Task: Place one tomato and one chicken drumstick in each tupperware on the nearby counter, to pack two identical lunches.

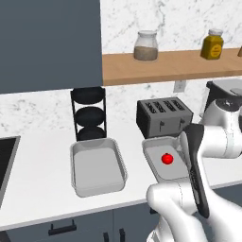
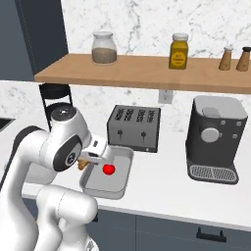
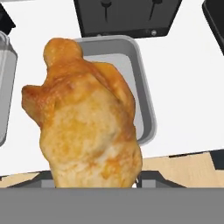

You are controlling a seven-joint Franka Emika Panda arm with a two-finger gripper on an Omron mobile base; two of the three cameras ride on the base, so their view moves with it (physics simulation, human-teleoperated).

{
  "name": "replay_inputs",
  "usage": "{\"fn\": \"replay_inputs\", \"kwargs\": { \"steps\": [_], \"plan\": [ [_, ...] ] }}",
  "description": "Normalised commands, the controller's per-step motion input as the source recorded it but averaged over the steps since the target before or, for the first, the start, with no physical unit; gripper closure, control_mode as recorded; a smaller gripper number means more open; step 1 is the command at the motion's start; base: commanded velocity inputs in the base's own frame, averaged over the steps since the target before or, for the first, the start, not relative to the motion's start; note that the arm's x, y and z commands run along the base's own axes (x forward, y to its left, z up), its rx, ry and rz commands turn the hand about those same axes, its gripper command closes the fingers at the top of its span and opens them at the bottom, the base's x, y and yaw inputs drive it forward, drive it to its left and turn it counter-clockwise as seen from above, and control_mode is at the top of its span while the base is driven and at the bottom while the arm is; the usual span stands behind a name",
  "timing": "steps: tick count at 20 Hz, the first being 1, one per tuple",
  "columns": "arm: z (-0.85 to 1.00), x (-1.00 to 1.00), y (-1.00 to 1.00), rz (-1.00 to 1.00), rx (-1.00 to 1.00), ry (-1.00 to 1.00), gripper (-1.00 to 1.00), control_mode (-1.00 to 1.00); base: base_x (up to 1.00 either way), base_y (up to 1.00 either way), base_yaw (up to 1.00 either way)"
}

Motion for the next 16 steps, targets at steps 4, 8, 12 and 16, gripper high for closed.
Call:
{"fn": "replay_inputs", "kwargs": {
  "steps": [4,8,12,16],
  "plan": [
    [-0.44,0.37,-0.03,-0.01,-0.02,0.03,1.00,-1.00,0.00,0.00,0.00],
    [-0.46,0.16,-0.14,0.00,0.00,0.08,1.00,-1.00,0.00,0.00,0.00],
    [-0.45,0.03,0.03,-0.15,0.00,0.11,1.00,-1.00,0.00,0.00,0.00],
    [-0.40,0.04,0.12,-0.36,0.00,0.06,1.00,-1.00,0.00,0.00,0.00]
  ]
}}
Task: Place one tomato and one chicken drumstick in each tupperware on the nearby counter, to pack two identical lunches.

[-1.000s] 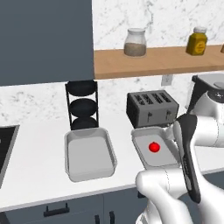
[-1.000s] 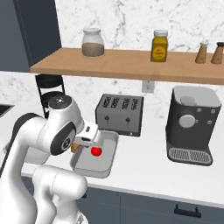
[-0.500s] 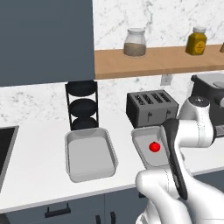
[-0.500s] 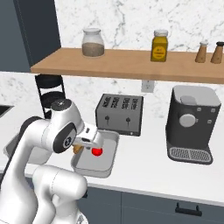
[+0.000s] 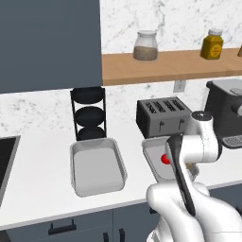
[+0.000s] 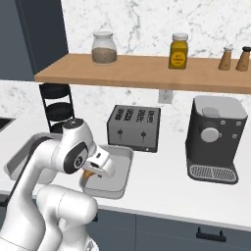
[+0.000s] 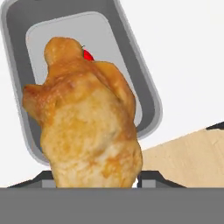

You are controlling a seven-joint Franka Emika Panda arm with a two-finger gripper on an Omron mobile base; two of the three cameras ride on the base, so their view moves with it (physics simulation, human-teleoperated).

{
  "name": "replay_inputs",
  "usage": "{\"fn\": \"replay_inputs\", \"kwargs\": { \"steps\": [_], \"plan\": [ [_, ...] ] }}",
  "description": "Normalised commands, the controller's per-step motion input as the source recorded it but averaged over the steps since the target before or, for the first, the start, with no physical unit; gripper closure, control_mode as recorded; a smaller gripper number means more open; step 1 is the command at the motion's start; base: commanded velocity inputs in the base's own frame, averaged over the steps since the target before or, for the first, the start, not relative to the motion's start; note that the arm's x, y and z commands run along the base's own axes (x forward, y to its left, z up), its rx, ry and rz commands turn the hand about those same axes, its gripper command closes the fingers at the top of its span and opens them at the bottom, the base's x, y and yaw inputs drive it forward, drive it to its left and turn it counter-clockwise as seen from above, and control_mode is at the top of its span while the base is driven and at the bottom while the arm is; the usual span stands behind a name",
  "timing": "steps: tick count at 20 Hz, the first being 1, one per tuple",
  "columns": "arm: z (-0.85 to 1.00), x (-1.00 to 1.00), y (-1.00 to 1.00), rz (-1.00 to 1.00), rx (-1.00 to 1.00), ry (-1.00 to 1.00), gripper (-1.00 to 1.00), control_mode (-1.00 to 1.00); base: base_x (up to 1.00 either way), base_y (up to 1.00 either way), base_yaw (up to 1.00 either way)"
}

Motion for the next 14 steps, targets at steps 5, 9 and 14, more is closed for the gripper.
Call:
{"fn": "replay_inputs", "kwargs": {
  "steps": [5,9,14],
  "plan": [
    [-0.19,0.22,0.03,-0.28,0.04,0.00,1.00,-1.00,0.00,0.00,0.00],
    [-0.20,0.51,0.00,-0.07,0.00,0.04,1.00,-1.00,0.00,0.00,0.00],
    [-0.38,0.45,0.00,0.00,0.00,0.12,1.00,-1.00,0.00,0.00,0.00]
  ]
}}
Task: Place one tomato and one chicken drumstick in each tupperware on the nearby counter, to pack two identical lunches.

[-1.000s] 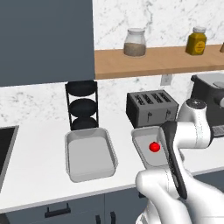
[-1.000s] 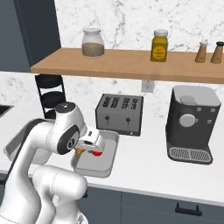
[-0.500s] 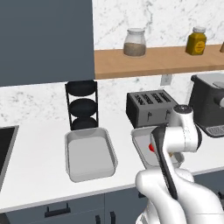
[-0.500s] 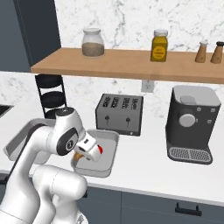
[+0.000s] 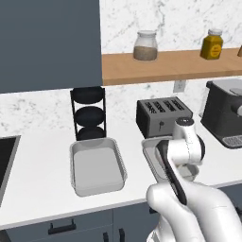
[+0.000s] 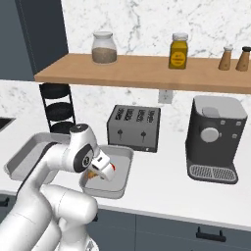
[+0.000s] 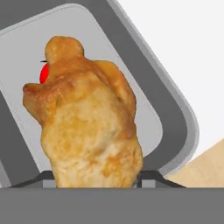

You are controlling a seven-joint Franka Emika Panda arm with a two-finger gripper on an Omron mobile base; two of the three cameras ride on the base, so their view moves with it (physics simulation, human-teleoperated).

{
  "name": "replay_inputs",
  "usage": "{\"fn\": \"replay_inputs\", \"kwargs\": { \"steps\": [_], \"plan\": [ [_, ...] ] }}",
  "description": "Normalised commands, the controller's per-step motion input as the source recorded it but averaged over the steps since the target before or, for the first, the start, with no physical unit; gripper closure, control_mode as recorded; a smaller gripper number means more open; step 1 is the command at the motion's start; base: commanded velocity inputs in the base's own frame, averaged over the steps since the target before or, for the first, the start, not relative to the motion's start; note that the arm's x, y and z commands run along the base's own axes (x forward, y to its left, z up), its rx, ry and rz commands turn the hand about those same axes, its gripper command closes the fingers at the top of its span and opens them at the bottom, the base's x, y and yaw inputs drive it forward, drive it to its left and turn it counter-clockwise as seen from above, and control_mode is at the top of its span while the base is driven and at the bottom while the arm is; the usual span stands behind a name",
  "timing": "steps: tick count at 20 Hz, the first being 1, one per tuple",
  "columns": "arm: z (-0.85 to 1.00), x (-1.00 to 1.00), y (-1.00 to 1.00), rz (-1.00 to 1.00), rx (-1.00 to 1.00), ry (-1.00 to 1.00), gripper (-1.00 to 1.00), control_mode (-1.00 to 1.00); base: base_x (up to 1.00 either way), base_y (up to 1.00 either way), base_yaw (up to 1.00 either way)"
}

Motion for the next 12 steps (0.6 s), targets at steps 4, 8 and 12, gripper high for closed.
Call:
{"fn": "replay_inputs", "kwargs": {
  "steps": [4,8,12],
  "plan": [
    [-0.37,0.34,0.00,0.00,0.00,0.13,1.00,-1.00,0.00,0.00,0.00],
    [-0.32,0.34,0.00,0.00,0.01,0.12,1.00,-1.00,0.00,0.00,0.00],
    [-0.47,0.27,-0.01,0.00,0.00,0.02,1.00,-1.00,0.00,0.00,0.00]
  ]
}}
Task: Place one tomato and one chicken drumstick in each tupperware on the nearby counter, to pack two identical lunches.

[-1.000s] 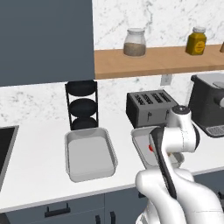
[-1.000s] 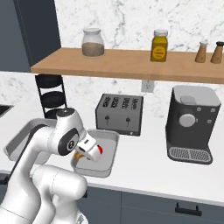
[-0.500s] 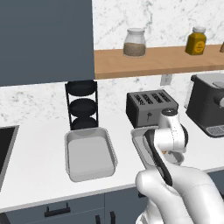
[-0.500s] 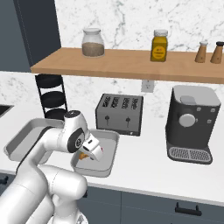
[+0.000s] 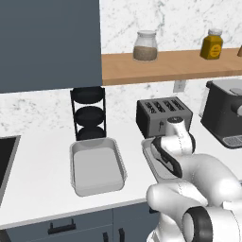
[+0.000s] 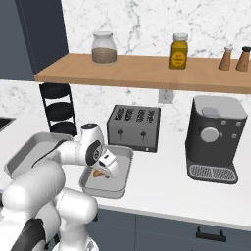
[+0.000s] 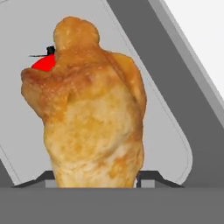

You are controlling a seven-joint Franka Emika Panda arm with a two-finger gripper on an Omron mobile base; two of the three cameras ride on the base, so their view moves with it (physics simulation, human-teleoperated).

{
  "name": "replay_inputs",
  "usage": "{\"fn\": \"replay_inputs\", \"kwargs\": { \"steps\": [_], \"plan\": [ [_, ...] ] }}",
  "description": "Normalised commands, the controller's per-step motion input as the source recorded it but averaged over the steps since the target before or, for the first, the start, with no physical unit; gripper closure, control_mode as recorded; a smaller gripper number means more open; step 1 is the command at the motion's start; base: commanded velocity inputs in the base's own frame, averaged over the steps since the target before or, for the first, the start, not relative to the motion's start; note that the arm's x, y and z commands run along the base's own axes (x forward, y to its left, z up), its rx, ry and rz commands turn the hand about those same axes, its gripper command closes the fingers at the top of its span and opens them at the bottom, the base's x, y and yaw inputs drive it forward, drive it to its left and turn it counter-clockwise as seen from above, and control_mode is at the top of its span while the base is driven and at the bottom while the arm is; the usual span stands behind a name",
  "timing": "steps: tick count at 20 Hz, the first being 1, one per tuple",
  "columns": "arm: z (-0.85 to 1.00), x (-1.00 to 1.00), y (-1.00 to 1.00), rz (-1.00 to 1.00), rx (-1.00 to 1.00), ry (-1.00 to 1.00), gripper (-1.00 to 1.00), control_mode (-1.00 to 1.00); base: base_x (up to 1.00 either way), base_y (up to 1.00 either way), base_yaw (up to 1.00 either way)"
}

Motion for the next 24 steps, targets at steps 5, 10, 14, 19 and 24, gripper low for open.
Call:
{"fn": "replay_inputs", "kwargs": {
  "steps": [5,10,14,19,24],
  "plan": [
    [-0.38,0.26,-0.09,0.00,0.00,0.00,1.00,-1.00,0.00,0.00,0.00],
    [-0.72,-0.02,0.04,0.00,0.00,0.00,-1.00,-1.00,0.00,0.00,0.00],
    [-0.69,-0.36,0.17,0.00,-0.01,0.00,-1.00,-1.00,0.00,0.00,0.00],
    [-0.38,-0.75,0.10,0.00,0.00,0.00,-1.00,-1.00,0.00,0.00,0.00],
    [0.05,-0.85,0.02,-0.02,0.00,-0.01,-1.00,-1.00,0.00,0.00,0.00]
  ]
}}
